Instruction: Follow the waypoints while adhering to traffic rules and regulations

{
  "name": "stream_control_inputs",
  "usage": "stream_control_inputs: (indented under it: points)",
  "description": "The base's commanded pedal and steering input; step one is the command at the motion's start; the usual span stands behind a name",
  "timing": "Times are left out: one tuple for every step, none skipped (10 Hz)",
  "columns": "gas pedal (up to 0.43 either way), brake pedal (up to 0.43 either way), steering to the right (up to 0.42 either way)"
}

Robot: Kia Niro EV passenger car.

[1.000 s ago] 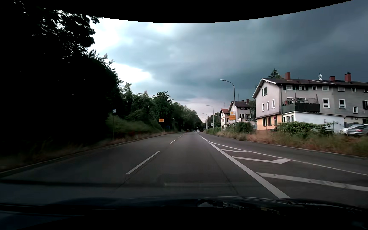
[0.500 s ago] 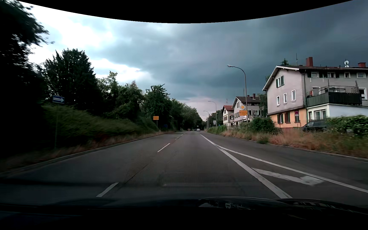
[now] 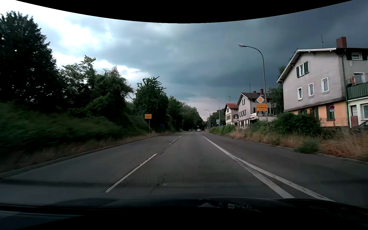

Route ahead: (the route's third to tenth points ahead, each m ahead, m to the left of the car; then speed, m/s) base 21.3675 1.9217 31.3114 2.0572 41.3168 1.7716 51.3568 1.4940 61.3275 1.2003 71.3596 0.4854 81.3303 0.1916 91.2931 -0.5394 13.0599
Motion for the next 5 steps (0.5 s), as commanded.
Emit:
stream_control_inputs:
  points:
    - [0.008,0.0,0.0]
    - [0.028,0.0,0.0]
    - [0.039,0.0,0.0]
    - [0.047,0.0,0.001]
    - [0.047,0.0,0.001]
